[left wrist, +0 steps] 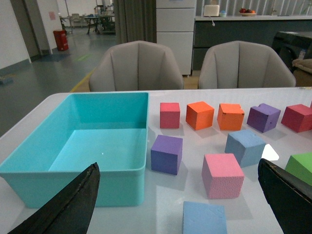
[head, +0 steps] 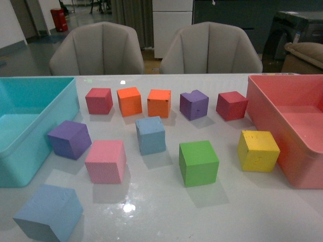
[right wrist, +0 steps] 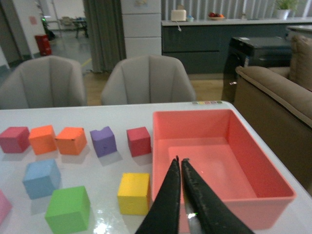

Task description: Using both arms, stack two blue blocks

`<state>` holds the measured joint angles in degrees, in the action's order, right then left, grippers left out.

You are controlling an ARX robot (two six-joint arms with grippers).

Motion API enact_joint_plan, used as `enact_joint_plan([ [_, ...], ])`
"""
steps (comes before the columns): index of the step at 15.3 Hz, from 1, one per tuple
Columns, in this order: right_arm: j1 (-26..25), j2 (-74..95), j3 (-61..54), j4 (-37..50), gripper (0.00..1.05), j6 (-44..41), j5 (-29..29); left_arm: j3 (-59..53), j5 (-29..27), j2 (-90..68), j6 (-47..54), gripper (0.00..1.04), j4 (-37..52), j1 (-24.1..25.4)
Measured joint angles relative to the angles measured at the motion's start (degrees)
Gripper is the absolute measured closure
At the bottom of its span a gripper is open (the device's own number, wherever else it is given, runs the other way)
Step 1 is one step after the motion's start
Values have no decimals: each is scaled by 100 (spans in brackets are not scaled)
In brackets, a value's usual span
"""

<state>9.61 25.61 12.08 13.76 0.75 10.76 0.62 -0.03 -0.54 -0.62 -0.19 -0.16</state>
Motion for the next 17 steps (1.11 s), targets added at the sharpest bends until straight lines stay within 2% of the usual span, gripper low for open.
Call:
enact_joint_plan([
  [2, -297, -374, -402, -44, 103, -44, -374, 2, 0, 0, 0, 7, 0, 0],
  [3, -817, -564, -525, -103, 103, -59, -977, 2, 2, 0, 0, 7, 0, 0],
  [4, -1005, -732, -590, -118, 103, -57, -990, 2, 0, 0, 0, 7, 0, 0],
  [17, -962, -1464, -975, -507, 103, -59, -1078, 2, 2, 0, 0, 7, 0, 0],
])
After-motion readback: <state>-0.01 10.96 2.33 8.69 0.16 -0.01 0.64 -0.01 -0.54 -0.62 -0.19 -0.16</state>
